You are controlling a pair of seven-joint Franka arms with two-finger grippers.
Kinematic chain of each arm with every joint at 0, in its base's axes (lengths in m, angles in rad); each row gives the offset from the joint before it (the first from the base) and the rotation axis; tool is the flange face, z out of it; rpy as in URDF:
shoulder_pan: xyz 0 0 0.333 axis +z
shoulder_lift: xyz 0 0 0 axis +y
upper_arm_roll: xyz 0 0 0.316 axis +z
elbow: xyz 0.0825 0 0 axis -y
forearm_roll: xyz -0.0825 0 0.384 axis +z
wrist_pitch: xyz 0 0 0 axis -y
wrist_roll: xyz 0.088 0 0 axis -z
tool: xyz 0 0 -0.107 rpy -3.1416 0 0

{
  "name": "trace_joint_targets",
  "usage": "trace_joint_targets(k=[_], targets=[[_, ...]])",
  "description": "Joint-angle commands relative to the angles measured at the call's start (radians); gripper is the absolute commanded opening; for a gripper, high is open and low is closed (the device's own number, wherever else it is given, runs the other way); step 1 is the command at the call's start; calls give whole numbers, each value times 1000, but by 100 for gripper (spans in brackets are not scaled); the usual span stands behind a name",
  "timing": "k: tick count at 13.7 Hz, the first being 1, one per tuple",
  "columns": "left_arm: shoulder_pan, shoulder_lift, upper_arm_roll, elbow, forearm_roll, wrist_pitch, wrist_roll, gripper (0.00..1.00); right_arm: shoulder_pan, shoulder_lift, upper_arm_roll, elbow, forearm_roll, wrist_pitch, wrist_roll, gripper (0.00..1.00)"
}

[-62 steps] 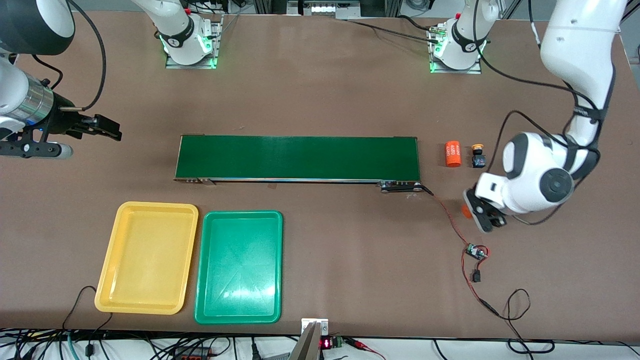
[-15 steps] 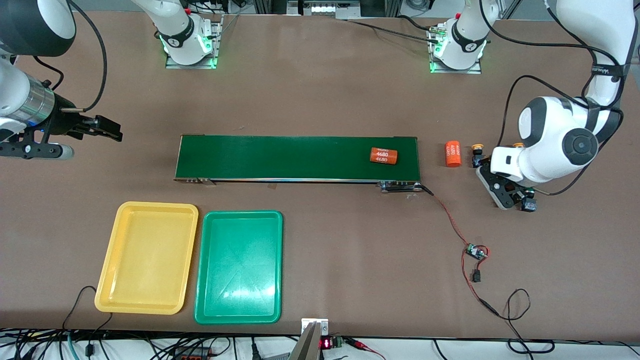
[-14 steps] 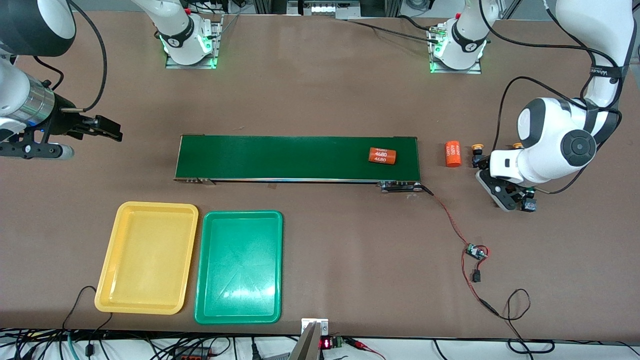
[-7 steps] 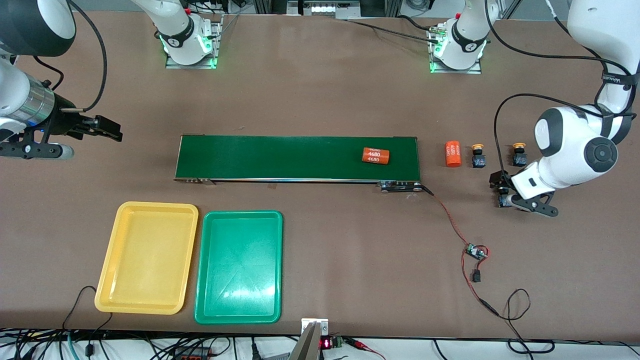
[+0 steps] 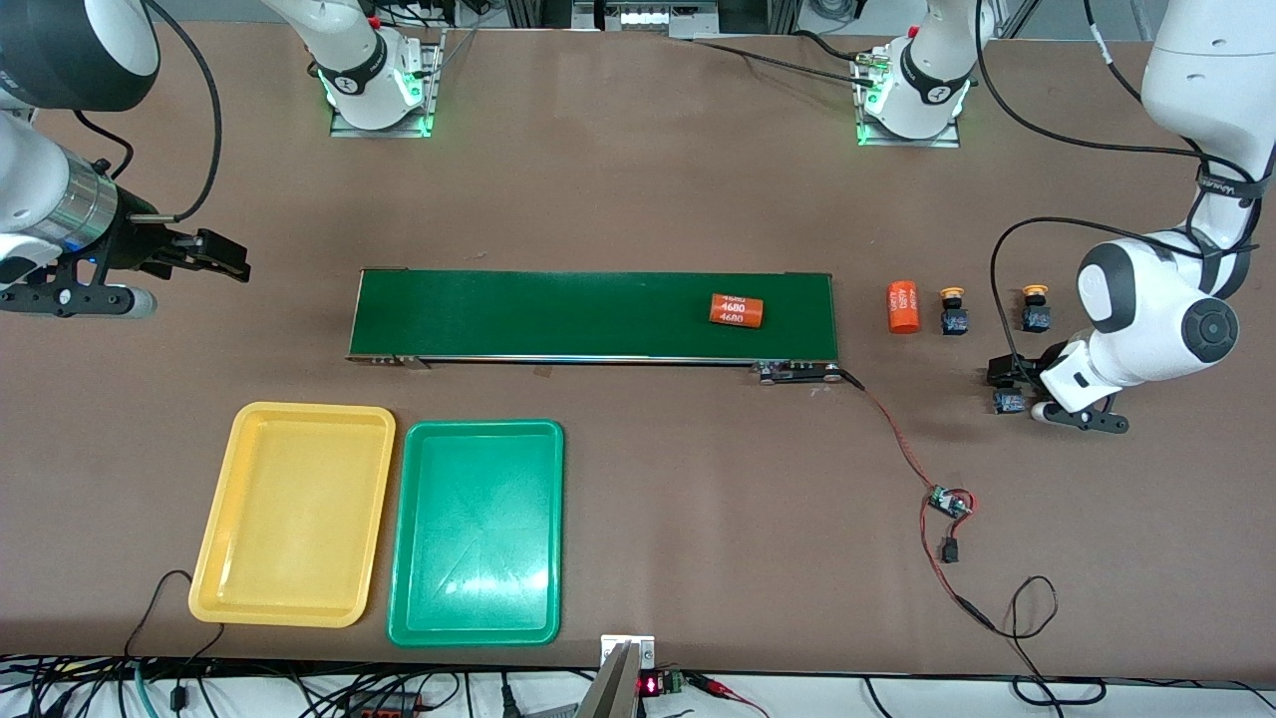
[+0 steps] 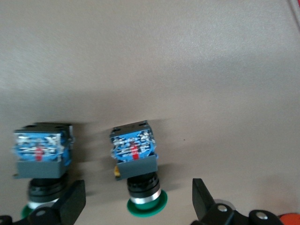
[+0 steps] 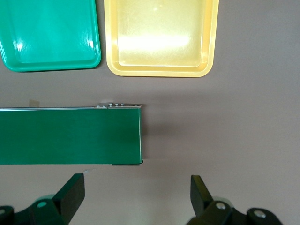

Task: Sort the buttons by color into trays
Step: 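Reach and grasp a black push-button with the left gripper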

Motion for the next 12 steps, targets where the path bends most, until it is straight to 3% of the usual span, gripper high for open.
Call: trace_joint_targets(k=[1,7,9,12], targets=[[-2,20,-4,24,-28,-2,-28,100,4,-7,-1,-8,15,9,16,100],[-2,69,-5,66,-30,2,-30,97,10,-8,1,-9,15,8,18,100],[-2,71,-4,66,-30,2,-30,79,13,-5,-1,-8,15,11,16,100],[-2,68,-4,64,-30,-2,-33,33,14,-7,-1,-8,15,9,18,100]])
